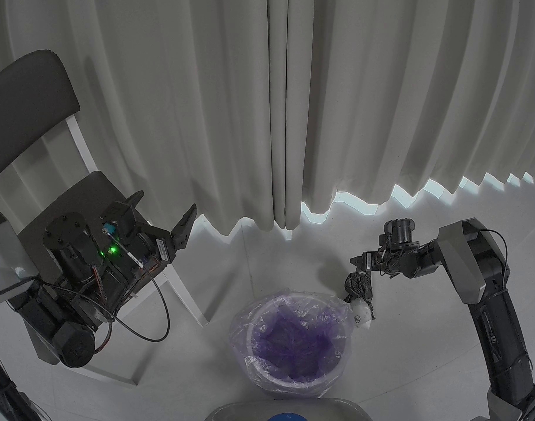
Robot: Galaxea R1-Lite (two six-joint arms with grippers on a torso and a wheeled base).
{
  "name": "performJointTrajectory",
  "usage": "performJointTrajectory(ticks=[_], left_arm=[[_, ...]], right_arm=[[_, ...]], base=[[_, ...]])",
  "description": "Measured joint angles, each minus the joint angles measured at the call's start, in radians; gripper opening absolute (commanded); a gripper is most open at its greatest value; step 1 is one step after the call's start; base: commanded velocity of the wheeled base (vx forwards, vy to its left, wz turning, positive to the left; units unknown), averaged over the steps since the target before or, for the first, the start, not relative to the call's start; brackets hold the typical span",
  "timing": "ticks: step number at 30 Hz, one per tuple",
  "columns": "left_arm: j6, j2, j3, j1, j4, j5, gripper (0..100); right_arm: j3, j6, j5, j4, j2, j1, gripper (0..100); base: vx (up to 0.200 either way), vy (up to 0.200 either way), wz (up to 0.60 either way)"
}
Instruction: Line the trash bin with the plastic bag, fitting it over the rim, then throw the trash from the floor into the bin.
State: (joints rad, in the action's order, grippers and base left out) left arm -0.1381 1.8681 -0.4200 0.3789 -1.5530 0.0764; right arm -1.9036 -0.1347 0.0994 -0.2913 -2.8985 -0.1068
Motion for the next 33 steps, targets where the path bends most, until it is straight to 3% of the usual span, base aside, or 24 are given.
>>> performJointTrajectory(ticks=[11, 27, 33], left_arm=[[0.000, 0.017, 0.001, 0.003, 0.000, 0.000, 100], [0.001, 0.026, 0.001, 0.017, 0.000, 0.001, 100], [0.001, 0.029, 0.001, 0.017, 0.000, 0.001, 100]], right_arm=[[-0.092, -0.001, -0.067, 0.167, -0.092, -0.008, 100], [-0.097, 0.009, -0.069, 0.173, -0.128, -0.029, 100], [-0.097, 0.023, -0.069, 0.242, -0.135, -0.031, 100]], base=[[0.000, 0.000, 0.00], [0.000, 0.000, 0.00], [0.000, 0.000, 0.00]])
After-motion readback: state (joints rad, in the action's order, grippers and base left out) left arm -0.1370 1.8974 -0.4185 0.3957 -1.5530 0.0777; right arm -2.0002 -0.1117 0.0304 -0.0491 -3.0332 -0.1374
